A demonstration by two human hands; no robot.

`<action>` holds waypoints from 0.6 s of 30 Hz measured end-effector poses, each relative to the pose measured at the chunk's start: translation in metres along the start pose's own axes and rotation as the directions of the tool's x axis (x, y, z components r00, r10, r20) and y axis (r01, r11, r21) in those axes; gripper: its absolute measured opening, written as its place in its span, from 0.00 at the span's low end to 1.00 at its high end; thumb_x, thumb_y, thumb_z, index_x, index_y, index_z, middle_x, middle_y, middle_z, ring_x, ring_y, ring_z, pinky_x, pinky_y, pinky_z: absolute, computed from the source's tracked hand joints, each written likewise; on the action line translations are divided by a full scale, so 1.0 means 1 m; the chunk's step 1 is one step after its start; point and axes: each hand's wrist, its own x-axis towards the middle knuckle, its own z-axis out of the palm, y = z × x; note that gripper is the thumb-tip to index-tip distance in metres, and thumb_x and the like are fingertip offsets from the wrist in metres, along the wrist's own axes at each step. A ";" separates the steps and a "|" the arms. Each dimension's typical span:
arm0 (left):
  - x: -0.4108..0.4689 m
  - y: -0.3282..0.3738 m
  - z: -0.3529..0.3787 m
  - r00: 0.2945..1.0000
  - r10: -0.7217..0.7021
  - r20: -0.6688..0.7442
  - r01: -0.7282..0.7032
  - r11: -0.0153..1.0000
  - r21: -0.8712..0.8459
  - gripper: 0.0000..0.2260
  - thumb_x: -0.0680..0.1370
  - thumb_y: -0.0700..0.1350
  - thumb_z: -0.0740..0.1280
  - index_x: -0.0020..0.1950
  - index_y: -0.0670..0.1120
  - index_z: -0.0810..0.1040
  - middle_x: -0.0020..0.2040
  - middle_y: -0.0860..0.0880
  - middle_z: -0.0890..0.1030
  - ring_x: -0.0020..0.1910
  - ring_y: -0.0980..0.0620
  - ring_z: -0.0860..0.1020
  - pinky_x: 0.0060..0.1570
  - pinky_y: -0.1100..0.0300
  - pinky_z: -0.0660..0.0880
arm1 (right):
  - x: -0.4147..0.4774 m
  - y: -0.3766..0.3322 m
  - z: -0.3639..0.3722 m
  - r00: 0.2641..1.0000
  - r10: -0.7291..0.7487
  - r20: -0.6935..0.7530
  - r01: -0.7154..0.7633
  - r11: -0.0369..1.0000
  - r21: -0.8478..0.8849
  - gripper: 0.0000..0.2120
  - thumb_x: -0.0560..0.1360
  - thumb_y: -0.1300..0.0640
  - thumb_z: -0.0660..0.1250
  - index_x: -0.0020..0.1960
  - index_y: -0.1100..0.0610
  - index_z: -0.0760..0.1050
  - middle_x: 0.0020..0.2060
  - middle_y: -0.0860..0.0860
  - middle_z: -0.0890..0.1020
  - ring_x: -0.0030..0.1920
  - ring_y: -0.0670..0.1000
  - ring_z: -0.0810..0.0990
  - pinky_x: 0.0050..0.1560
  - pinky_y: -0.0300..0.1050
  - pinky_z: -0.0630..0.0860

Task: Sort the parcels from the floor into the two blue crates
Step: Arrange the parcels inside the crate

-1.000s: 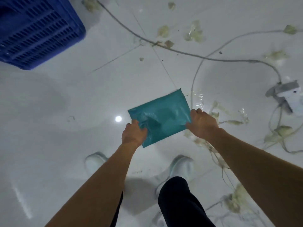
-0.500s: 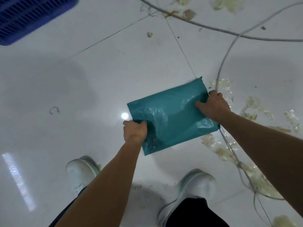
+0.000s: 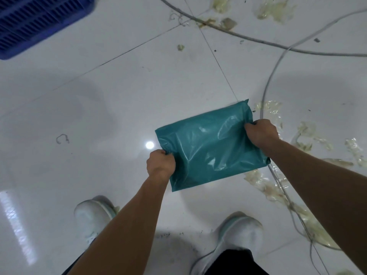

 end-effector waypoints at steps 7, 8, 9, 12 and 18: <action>-0.016 0.016 -0.028 1.000 0.024 -0.018 -0.025 0.999 -0.022 0.10 0.79 0.41 0.61 0.38 0.44 0.73 0.35 0.48 0.76 0.34 0.49 0.73 0.37 0.57 0.71 | -0.026 -0.012 -0.026 0.996 -0.088 -0.015 0.087 0.994 -0.068 0.15 0.81 0.54 0.59 0.61 0.59 0.78 0.50 0.57 0.82 0.48 0.59 0.81 0.52 0.53 0.79; -0.021 0.019 -0.036 0.999 0.023 -0.028 -0.024 0.999 -0.033 0.09 0.80 0.41 0.61 0.39 0.44 0.74 0.36 0.48 0.76 0.34 0.49 0.73 0.38 0.57 0.71 | -0.033 -0.018 -0.031 0.995 -0.101 -0.015 0.099 0.992 -0.077 0.15 0.80 0.54 0.59 0.60 0.59 0.78 0.49 0.57 0.82 0.48 0.59 0.81 0.52 0.53 0.80; -0.026 0.022 -0.045 0.999 0.020 -0.037 -0.022 0.999 -0.043 0.09 0.80 0.42 0.61 0.40 0.44 0.75 0.36 0.48 0.76 0.34 0.48 0.73 0.38 0.57 0.71 | -0.042 -0.024 -0.037 0.993 -0.115 -0.013 0.113 0.990 -0.088 0.14 0.80 0.54 0.60 0.59 0.58 0.79 0.48 0.56 0.82 0.47 0.59 0.81 0.52 0.53 0.80; -0.047 0.033 -0.082 0.999 0.016 -0.052 -0.020 0.996 -0.083 0.08 0.80 0.42 0.61 0.42 0.44 0.76 0.37 0.48 0.77 0.38 0.46 0.75 0.41 0.56 0.73 | -0.074 -0.047 -0.060 0.988 -0.154 -0.007 0.151 0.978 -0.144 0.12 0.78 0.54 0.61 0.57 0.56 0.79 0.45 0.55 0.82 0.45 0.57 0.80 0.49 0.51 0.79; -0.107 0.054 -0.197 0.996 0.004 -0.088 -0.019 0.984 -0.177 0.07 0.79 0.44 0.63 0.48 0.43 0.79 0.42 0.47 0.80 0.45 0.43 0.77 0.45 0.56 0.72 | -0.157 -0.123 -0.113 0.964 -0.266 0.010 0.257 0.920 -0.295 0.10 0.78 0.53 0.62 0.48 0.58 0.77 0.40 0.55 0.80 0.40 0.57 0.78 0.40 0.46 0.72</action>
